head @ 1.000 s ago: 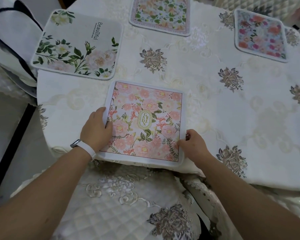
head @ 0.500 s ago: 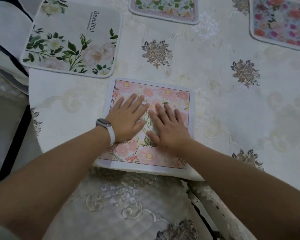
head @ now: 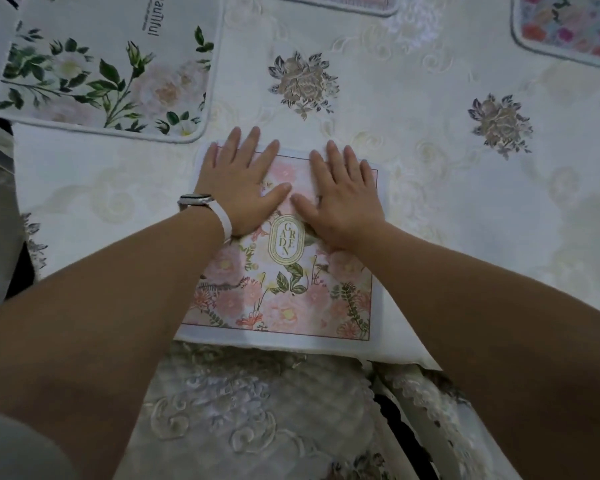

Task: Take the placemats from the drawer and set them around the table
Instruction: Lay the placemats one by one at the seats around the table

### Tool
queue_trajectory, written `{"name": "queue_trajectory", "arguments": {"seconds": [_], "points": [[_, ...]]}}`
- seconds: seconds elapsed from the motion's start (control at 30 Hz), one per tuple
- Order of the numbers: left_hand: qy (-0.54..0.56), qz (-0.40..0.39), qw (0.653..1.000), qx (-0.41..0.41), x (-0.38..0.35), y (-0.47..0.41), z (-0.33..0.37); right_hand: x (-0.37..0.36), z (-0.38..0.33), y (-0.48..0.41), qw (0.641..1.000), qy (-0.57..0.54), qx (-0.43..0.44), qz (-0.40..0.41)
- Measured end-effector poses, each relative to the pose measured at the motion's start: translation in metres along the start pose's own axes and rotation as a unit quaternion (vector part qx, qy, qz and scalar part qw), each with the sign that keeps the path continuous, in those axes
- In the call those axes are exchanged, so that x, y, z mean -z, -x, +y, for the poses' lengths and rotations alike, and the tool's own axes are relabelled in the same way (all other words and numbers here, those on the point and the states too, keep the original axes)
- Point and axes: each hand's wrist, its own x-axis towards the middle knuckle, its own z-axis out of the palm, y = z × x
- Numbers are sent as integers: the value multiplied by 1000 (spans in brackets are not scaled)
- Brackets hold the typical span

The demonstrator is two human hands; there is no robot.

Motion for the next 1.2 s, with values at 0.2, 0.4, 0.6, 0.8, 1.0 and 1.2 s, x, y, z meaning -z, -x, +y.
{"name": "queue_trajectory", "arguments": {"seconds": [0.2, 0.4, 0.6, 0.8, 1.0, 1.2], "points": [[22, 18, 997, 72, -7, 25, -7, -3, 24, 23, 997, -20, -78, 16], [28, 6, 996, 80, -10, 76, -6, -9, 21, 76, 993, -47, -111, 8], [17, -18, 998, 52, -18, 133, 4, -19, -4, 129, 997, -5, -66, -37], [-13, -47, 996, -77, -16, 157, 19, -33, -51, 152, 997, 32, 46, -60], [-34, -53, 991, -117, -19, 163, 21, -40, -63, 154, 995, 25, 87, -50], [-17, -34, 997, -66, -25, 178, 1, -37, -47, 159, 998, 8, 57, -39]]}}
